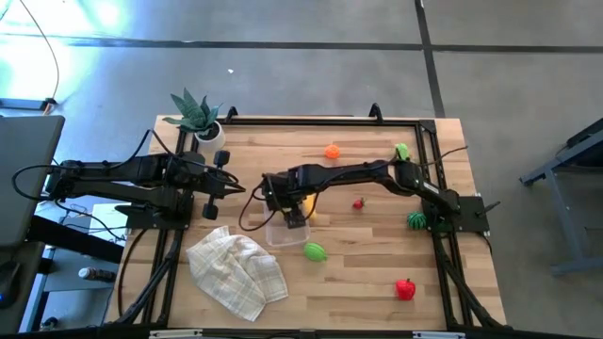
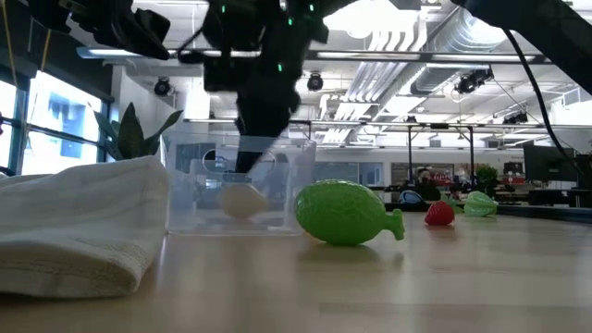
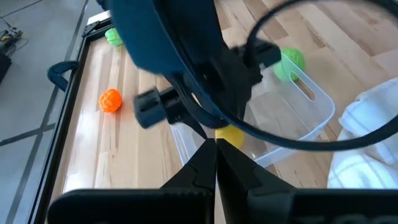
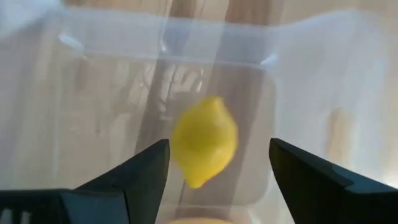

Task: Pick and placing Produce into tupperware
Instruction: Put the orange pumpkin into the transparent bin

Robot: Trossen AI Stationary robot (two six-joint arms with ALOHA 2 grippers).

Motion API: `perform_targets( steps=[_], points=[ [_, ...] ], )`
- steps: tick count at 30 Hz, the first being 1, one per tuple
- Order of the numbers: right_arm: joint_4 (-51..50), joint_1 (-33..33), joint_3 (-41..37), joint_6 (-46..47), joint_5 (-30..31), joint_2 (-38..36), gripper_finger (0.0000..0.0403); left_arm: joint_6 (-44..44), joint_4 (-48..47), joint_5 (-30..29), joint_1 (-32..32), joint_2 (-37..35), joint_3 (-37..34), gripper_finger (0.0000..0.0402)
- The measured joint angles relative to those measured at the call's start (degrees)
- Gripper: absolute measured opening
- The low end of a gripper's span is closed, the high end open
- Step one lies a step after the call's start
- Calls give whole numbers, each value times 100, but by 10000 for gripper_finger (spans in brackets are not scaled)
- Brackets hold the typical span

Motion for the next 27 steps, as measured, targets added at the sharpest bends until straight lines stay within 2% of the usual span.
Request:
perform_targets(
  steps=[10, 19, 27],
  points=[
    [-1604, -43, 1559, 336, 0, -9, 268, 1, 0, 0, 2, 0, 0, 3],
    [-2354, -354, 1096, 797, 129, -409, 268, -1, -3, 0, 0, 0, 0, 3],
    [-2595, -575, 1080, 891, 129, -498, 268, -1, -2, 0, 1, 0, 0, 3]
  ],
)
